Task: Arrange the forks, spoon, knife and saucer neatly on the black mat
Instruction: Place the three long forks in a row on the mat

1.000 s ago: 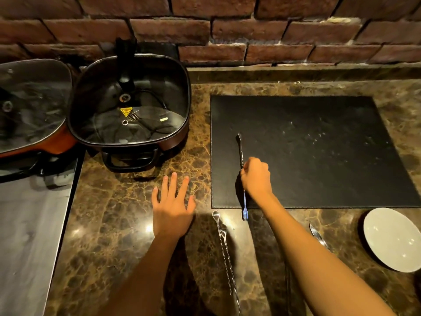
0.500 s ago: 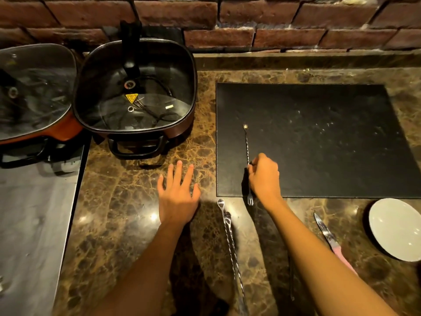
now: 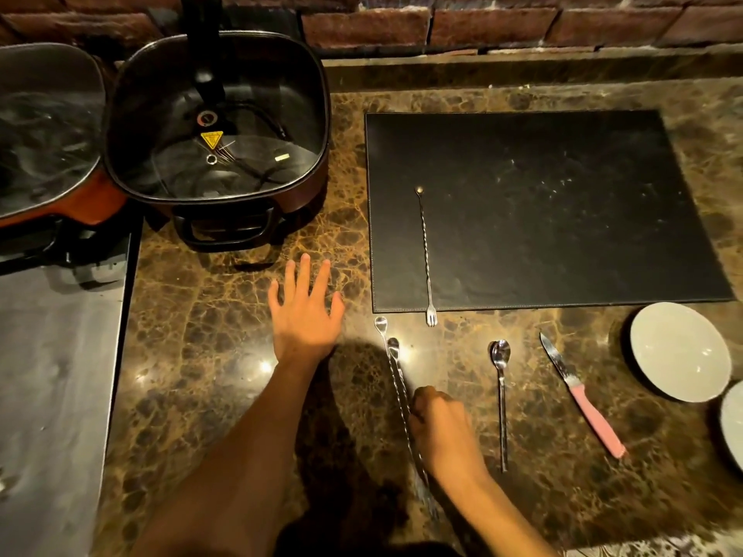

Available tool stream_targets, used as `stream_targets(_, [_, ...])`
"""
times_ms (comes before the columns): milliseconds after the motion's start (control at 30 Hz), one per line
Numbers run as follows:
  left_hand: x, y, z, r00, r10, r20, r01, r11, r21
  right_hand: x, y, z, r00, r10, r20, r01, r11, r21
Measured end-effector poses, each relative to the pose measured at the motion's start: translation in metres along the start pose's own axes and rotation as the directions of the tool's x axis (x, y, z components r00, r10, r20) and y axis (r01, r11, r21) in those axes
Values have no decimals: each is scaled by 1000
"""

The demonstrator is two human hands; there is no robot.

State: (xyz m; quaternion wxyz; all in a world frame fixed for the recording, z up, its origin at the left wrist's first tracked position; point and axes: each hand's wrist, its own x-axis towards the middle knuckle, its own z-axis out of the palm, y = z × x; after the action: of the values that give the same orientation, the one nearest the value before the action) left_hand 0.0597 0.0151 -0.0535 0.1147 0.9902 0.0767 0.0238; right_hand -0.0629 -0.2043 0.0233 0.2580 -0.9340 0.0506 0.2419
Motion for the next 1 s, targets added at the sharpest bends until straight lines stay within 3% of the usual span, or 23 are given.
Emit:
stream_targets(133, [2,-1,1,999,-7,31,6,1000,18,-1,-5,2,999,34,-35,-38,992,-122])
stream_targets(233, [2,-1,2,999,-5,32,4,1000,18,-1,-8,2,999,25,-37,-29,992,-121])
stream_targets(433, [2,-3,4,1000,-2,24,2,1000,15,-3,-10,-12,999,-32,0,32,999,-2])
stream_targets(600, [3,-3,7,1000,-5,11,5,1000,-2,1,-9,-23,1000,24,-13,-22,985,170])
stream_targets(800, [1,-4,11,999,11,-49,-10,1000,23,67,-30,-49,987,58,-147,-20,969,247])
stream_targets(1000, [-2,-5,16,989,57,-138,-48,996,71,159,-66,-78,969,83,-234,-49,988,146])
